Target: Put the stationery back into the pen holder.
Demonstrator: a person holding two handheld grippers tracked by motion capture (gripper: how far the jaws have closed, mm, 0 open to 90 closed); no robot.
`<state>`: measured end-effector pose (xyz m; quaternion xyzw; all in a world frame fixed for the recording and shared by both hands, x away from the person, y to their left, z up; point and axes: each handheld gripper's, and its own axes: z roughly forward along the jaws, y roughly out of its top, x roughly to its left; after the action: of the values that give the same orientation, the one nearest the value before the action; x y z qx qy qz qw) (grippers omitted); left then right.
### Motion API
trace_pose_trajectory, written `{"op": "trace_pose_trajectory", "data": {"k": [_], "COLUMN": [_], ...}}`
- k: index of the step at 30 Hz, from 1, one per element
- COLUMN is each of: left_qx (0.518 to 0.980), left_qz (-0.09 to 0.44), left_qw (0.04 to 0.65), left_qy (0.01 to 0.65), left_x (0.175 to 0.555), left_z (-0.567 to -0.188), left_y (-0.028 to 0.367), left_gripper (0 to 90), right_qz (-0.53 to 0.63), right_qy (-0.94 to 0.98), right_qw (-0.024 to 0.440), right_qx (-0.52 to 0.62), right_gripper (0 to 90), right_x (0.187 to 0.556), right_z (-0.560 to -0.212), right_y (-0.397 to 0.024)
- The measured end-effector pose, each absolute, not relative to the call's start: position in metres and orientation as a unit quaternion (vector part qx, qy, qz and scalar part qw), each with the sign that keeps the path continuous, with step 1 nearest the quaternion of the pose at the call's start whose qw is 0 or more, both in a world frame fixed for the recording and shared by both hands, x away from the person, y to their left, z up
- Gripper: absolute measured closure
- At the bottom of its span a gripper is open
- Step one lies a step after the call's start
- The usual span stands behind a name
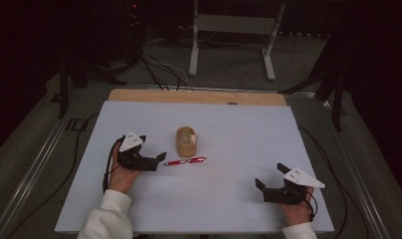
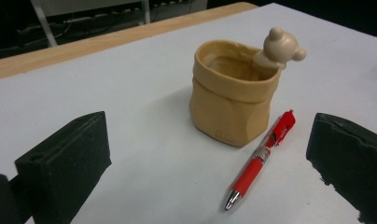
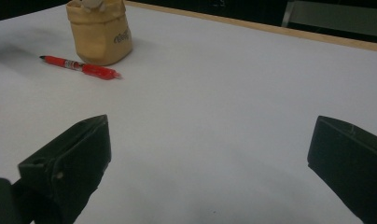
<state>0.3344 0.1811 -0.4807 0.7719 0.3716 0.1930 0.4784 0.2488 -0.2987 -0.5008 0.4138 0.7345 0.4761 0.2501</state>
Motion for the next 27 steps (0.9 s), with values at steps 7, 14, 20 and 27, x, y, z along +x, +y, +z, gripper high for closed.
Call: {"op": "trace_pose_trajectory", "data": {"k": [7, 14, 20, 27], "left_qx": [0.780, 0.783, 0.785, 0.790], "left_qz": [0.179, 0.178, 0.173, 0.170], "left_qw": [0.471, 0.468, 0.465, 0.459], "left_qy": [0.372, 0.370, 0.370, 0.369], "left_x": [0.335, 0.334, 0.335, 0.336], "left_z": [-0.490, -0.494, -0.498, -0.502], "left_y": [0.176, 0.170, 0.166, 0.162], "left_gripper": [0.2, 0.3, 1.0, 1.0], "right_qz": [0.475, 0.476, 0.475, 0.476], "right_qy": [0.735, 0.735, 0.736, 0.736], "right_qw": [0.250, 0.250, 0.250, 0.249], "right_qx": [0.413, 0.413, 0.413, 0.412], "right_gripper": [0.2, 0.2, 0.2, 0.2], "right_x": [0.249, 0.249, 0.249, 0.249], "right_z": [-0.501, -0.501, -0.501, -0.501], "right_y": [-0.299, -0.299, -0.298, -0.298]}}
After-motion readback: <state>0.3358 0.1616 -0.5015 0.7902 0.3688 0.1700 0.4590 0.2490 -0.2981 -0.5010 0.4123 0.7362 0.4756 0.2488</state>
